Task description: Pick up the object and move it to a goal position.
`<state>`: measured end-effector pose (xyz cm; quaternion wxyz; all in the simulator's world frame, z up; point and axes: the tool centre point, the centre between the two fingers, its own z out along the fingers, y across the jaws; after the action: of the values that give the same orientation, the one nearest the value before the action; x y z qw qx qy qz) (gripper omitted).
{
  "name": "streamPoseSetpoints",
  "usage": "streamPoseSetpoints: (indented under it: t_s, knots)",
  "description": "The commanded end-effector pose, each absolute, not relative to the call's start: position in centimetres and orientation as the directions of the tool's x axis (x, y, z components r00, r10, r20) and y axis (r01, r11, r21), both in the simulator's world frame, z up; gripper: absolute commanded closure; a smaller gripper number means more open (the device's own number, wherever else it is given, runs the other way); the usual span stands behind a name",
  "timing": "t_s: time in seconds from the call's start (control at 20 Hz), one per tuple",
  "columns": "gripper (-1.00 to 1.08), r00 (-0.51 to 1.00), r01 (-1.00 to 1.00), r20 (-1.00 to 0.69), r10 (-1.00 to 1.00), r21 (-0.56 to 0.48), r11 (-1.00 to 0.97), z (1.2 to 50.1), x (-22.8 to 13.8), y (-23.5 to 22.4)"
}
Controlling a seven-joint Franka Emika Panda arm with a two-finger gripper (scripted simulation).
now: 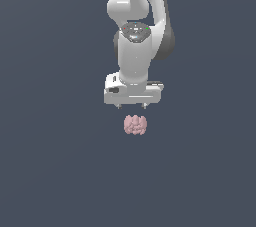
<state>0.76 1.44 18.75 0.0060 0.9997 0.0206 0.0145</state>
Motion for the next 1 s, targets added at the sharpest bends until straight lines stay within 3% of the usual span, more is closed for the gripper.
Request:
streamPoseSetpoints:
  t_s: [0.0, 0.95]
  knots:
    - [-0.92, 0.999, 0.041, 0.029, 0.041, 0.013, -0.999, 18.8, 0.8, 1.4]
    - [-0.92, 0.994, 0.108, 0.003, 0.108, 0.0, -0.994, 18.3, 0.2, 2.9]
